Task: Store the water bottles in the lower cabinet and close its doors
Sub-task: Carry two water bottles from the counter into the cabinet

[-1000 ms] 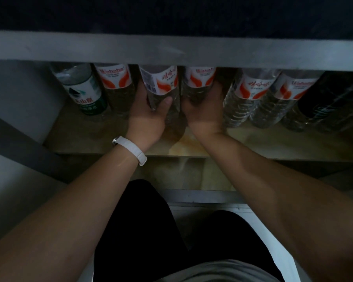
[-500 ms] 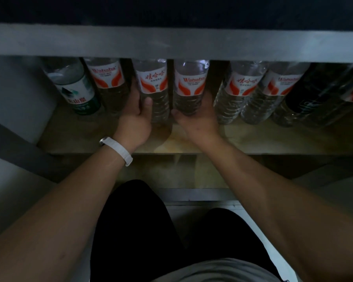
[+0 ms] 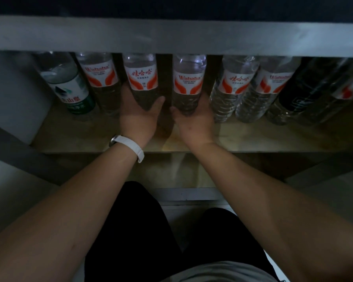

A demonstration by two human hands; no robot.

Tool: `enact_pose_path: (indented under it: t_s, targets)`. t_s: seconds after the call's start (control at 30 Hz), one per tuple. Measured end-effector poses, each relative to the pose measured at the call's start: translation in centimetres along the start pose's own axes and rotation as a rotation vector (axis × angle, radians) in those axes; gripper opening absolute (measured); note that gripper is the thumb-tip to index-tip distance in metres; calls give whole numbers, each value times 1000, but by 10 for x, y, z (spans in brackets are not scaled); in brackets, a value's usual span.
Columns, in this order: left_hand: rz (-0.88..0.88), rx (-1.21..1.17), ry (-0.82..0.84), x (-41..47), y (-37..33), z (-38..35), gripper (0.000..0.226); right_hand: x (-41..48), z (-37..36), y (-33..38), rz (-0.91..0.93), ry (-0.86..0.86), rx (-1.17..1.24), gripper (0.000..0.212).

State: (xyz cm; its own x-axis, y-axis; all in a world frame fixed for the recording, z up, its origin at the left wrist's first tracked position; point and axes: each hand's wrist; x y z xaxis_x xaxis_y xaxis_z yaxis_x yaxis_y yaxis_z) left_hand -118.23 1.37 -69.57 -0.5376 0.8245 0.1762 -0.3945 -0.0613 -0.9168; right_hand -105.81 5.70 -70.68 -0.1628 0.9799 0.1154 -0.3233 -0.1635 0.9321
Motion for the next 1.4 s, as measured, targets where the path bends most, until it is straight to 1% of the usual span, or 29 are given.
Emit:
enact_pose_path:
  t_s: [0.2,0.37,0.53,0.63,0.7,0.77,0.83,0.9,0.97,1.03,1.1,1.17,1.27,1.3,1.4]
  targets:
    - [-14,10,-3,4,2,0,72,9,-2,0,7,3,-55,74]
    - [-46,44,-46,4,2,-6,74,11,3,1,0,42,-45,74]
    - [-1,31,31,1,2,2,75,7,3,2,7,70,-56,77]
    - [-15,52,56,-8,-2,11,65,0,7,7,-10,95,-54,79]
    - [-7,52,67,-18,-2,20,55,-10,14,11,-25,103,-2,73]
    - [30,38,64,-27,2,33,49,-24,18,13,28,87,4,68]
    - [43,51,17,-35,11,48,44,-37,19,14,107,49,-93,65]
    - [54,70,-87,-39,23,66,45,-48,15,21,170,29,-160,60]
    - [84,90,-194,-40,30,82,47,-56,7,32,212,69,-175,53]
    - [119,109,-286,-38,35,95,50,-57,-5,42,228,189,-202,51]
    - [160,93,-342,-30,36,106,55,-55,-19,52,228,339,-241,55]
    - [210,79,-335,-18,37,114,64,-53,-35,61,237,454,-251,61]
    - [207,59,-270,-1,45,122,86,-52,-64,66,247,512,-264,69]
    - [197,42,-251,3,48,123,88,-50,-76,64,242,507,-274,71]
    - [171,22,-216,12,50,124,81,-44,-107,58,205,451,-299,84]
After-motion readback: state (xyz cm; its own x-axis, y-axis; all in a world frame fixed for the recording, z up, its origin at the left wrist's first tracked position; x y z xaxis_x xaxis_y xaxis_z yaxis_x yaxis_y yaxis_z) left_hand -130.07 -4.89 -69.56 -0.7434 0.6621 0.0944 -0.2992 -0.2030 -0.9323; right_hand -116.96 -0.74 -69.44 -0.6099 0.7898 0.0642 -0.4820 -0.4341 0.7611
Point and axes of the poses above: each hand's wrist, its own x-axis towards the middle knuckle, its own z-axis out of the back of the hand, y = z × x, and after that the axes turned 7 degrees about y, right-handed
